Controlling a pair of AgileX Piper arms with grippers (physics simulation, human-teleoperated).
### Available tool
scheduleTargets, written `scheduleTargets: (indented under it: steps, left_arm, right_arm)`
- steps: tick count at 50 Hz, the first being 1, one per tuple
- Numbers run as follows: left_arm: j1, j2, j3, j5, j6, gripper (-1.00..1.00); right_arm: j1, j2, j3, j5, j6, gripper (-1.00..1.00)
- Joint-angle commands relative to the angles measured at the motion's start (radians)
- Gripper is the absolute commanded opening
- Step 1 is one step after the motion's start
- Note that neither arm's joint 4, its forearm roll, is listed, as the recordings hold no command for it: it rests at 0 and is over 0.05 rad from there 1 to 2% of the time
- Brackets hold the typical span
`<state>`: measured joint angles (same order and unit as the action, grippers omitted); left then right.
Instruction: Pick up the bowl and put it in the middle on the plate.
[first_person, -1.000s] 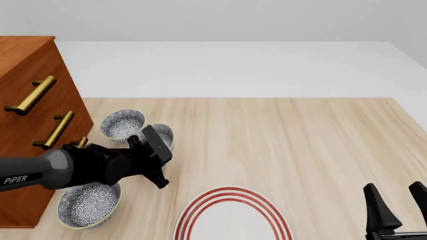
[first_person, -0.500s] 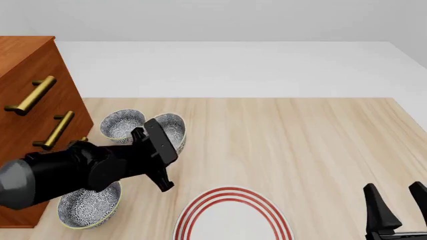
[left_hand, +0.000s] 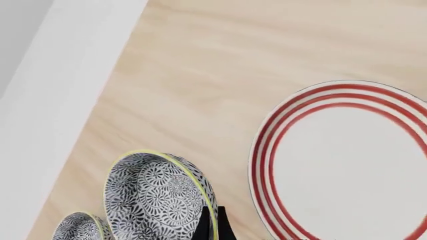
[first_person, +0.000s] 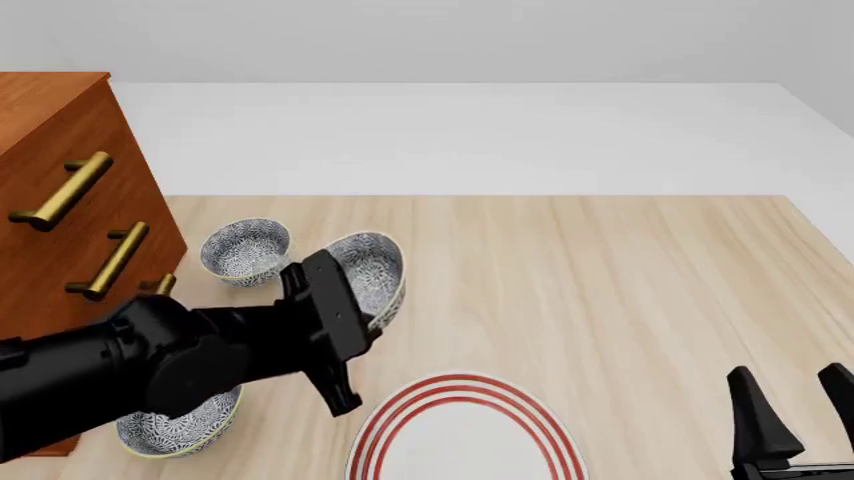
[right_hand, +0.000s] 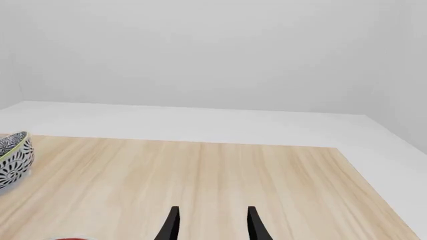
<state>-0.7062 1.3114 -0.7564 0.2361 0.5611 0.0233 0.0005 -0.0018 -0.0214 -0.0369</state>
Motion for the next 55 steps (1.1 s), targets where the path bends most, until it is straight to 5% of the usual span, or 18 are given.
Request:
scheduleTargets:
  steps: [1,55]
  left_arm:
    - [-0.060,-0.034,0.027,0.005,-0.007,-1.00]
    - [-0.364,0.072,0.090,-0.069,-0.063,-1.00]
  right_arm:
    - [0.000,0.000,0.000,0.000,0.000,1.00]
    - [0.002,0.000,0.000,0.001,0.001,1.00]
